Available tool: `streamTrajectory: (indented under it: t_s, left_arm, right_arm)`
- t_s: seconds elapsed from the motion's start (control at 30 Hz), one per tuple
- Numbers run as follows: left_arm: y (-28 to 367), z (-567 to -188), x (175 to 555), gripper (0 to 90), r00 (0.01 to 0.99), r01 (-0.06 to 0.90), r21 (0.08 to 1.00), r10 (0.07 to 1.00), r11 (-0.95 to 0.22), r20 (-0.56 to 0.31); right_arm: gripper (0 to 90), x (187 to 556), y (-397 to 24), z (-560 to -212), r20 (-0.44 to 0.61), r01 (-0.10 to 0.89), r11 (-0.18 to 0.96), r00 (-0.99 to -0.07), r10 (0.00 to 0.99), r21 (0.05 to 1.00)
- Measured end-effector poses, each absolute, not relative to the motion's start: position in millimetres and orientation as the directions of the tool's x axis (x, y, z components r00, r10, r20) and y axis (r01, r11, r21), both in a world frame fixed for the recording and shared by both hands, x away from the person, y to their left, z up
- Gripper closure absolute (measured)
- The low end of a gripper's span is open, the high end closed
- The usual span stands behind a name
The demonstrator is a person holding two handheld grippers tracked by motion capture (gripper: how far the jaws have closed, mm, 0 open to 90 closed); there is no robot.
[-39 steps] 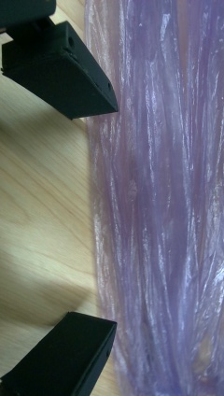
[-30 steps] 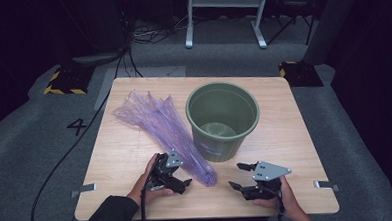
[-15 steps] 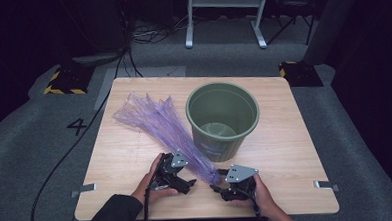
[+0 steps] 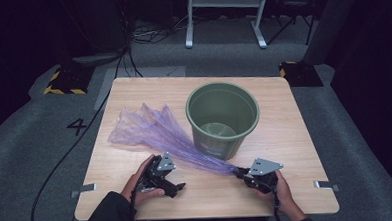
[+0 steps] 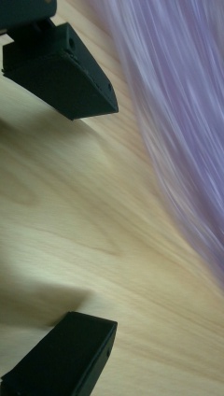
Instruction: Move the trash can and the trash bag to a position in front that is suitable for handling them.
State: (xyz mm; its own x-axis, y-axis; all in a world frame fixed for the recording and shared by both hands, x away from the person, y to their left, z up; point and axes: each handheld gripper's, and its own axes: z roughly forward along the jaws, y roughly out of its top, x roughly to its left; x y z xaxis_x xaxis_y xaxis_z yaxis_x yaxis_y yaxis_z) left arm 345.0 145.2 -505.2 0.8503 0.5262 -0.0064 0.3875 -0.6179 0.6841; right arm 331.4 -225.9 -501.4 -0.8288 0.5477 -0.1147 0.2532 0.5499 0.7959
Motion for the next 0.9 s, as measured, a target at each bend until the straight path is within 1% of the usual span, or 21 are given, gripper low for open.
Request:
streamTrajectory:
  t_s: [0.03,0.07,0.17,0.27,0.37,0.4,0.5,0.6,0.67,0.7,0.77,0.9]
  left_arm:
    - [150,-505,343,0.3,0.847,0.393,0.684,0.532,-0.614,-0.009]
    - [155,-505,342,0.3,0.844,0.396,0.685,0.536,-0.611,-0.009]
    - [168,-505,339,0.2,0.831,0.410,0.684,0.557,-0.603,-0.006]
    - [189,-506,334,0.3,0.806,0.435,0.686,0.592,-0.583,-0.007]
    - [198,-506,332,0.2,0.801,0.441,0.685,0.599,-0.580,-0.008]
    - [204,-506,331,0.2,0.799,0.441,0.685,0.601,-0.579,-0.007]
    - [219,-506,330,0.3,0.793,0.447,0.685,0.609,-0.575,-0.006]
    - [233,-506,331,0.2,0.784,0.454,0.686,0.620,-0.568,-0.006]
    - [240,-506,334,0.2,0.772,0.465,0.686,0.636,-0.559,-0.006]
    - [246,-506,336,0.2,0.758,0.479,0.687,0.653,-0.547,-0.008]
    - [253,-506,340,0.1,0.733,0.499,0.685,0.680,-0.530,-0.009]
    - [261,-506,348,0.0,0.725,0.504,0.687,0.688,-0.523,-0.008]
  right_arm:
    - [81.9,331,-226,-501,-0.115,0.253,0.550,-0.829,0.548,0.796]
    - [81.9,335,-238,-501,-0.116,0.272,0.543,-0.810,0.575,0.795]
    - [81.9,338,-249,-501,-0.110,0.290,0.528,-0.791,0.601,0.798]
    - [81.9,342,-263,-500,-0.102,0.326,0.514,-0.761,0.640,0.794]
    - [81.9,344,-269,-500,-0.104,0.338,0.507,-0.745,0.659,0.793]
    - [82.2,346,-276,-499,-0.102,0.358,0.493,-0.720,0.686,0.793]
    - [82.2,349,-287,-499,-0.092,0.377,0.471,-0.696,0.712,0.798]
    - [82.3,355,-309,-500,-0.084,0.412,0.431,-0.638,0.766,0.803]
    - [82.3,357,-314,-501,-0.083,0.418,0.424,-0.626,0.775,0.804]
    - [82.3,360,-321,-501,-0.078,0.431,0.405,-0.602,0.795,0.806]
    - [82.3,362,-325,-501,-0.070,0.436,0.393,-0.593,0.802,0.809]
    - [82.3,369,-331,-501,-0.072,0.450,0.391,-0.578,0.813,0.803]
